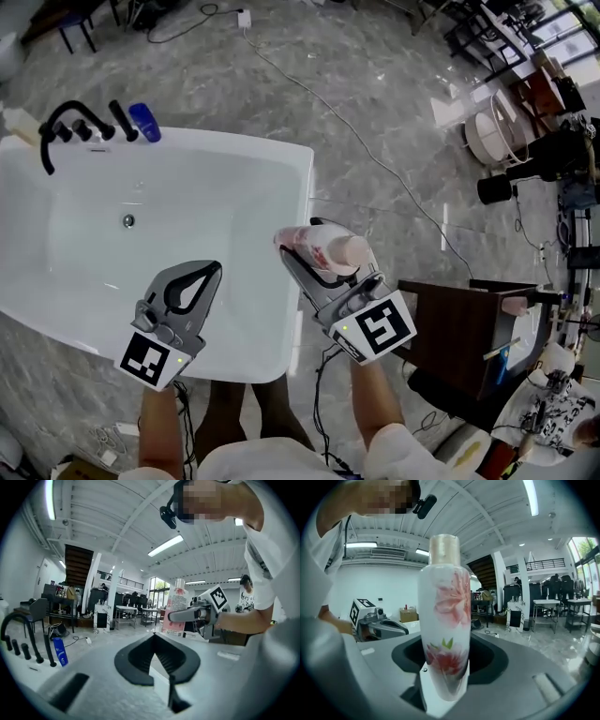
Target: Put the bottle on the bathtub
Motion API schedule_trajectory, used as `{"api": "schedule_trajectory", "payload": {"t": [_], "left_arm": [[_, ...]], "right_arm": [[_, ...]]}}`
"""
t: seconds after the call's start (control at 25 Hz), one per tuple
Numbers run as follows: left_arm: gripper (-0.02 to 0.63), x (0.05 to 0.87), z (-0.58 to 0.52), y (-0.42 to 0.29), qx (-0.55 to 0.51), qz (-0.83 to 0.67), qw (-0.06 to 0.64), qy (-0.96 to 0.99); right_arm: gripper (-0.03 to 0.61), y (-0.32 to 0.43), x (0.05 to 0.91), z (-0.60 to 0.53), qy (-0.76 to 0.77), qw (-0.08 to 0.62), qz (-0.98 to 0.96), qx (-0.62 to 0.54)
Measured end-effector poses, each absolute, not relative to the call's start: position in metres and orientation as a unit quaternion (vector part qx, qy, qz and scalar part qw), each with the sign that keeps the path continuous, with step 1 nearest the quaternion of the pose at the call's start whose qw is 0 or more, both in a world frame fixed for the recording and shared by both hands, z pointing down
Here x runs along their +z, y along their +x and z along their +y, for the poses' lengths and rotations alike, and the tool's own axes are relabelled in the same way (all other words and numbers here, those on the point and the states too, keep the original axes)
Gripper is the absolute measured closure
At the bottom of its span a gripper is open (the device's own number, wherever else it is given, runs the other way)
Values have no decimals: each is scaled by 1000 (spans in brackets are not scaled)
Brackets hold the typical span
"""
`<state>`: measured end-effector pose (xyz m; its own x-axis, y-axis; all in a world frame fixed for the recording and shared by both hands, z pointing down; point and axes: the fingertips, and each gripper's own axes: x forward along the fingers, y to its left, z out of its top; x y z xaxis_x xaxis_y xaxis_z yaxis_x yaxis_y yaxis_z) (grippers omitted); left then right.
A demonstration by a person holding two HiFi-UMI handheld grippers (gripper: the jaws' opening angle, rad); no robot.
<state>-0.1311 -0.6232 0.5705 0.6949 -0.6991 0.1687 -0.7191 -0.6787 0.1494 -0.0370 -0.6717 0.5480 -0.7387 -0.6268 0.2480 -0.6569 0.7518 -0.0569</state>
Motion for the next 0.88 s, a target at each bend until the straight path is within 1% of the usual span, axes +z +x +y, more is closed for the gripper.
{"api": "schedule_trajectory", "payload": {"t": [0.36,0.88], "left_arm": [[611,649,-676,-125,48,-390,108,913],[611,747,-692,-124,50,-386,132,912]], "right_arm": [[337,-44,633,-743,348,121,-928,63],[337,-78,749,-847,348,142,-926,35]]}}
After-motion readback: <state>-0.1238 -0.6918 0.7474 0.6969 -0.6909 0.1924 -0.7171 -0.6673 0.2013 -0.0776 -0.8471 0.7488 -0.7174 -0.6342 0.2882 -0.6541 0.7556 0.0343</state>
